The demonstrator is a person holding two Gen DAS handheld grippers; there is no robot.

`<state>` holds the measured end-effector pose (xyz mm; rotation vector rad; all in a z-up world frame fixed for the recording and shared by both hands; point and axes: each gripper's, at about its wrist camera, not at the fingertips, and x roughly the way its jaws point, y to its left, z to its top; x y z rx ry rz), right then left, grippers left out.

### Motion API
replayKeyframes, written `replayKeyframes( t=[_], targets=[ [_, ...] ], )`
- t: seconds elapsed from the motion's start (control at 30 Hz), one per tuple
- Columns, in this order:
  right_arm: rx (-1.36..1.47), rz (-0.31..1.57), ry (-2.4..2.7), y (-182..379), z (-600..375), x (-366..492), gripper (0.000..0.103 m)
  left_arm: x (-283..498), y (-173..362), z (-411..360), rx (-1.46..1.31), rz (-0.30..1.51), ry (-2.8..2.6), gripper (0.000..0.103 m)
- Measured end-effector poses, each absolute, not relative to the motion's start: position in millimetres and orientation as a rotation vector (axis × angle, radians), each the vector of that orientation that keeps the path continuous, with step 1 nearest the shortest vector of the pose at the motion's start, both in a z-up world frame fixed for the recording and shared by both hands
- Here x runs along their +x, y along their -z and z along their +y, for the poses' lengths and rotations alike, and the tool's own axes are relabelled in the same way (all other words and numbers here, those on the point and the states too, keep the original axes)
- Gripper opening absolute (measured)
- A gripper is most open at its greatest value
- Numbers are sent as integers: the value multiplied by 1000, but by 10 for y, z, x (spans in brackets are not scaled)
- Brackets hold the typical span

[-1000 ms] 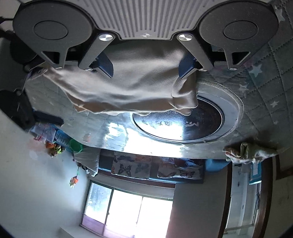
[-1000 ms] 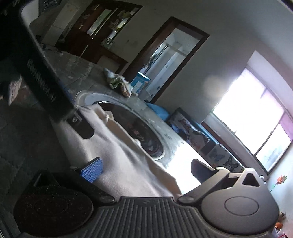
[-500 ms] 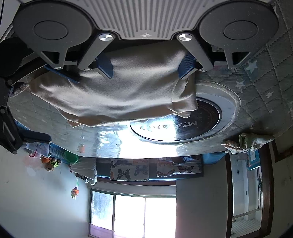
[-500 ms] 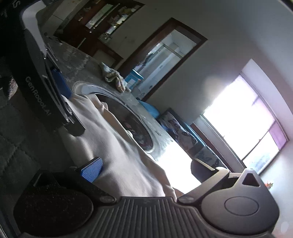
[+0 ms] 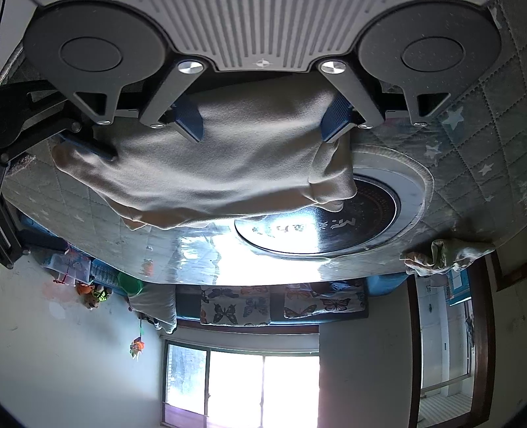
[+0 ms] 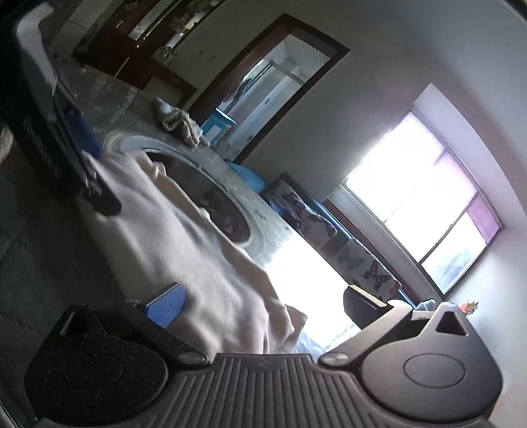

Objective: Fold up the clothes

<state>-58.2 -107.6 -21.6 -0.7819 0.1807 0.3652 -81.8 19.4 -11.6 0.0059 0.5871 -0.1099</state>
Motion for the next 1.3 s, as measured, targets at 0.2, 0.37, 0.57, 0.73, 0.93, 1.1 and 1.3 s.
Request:
replayKeyframes(
  t=[0.2,0.37,0.57,0.73,0.93,1.1,1.3],
  targets=[
    [-770,205,-313,224,-1189,-579,103,-816,118,200,7,587,113,82],
    [-753,243,-270,238,-1352,-604,103,-815,116,200,10,589,115,82],
    [-739,280,-254,252,-1447,-619,103,-814,118,201,12,591,115,83],
    [-697,262,-251,149,-1490,-638,103,-812,119,193,15,592,115,83],
    [-659,334,-247,245,-1564,-516,103,-812,120,202,17,593,120,83],
    [-596,359,-260,124,-1636,-519,103,-800,120,198,22,594,121,84],
    [-563,320,-271,3,-1567,-422,103,-804,116,193,23,596,121,84]
  ],
)
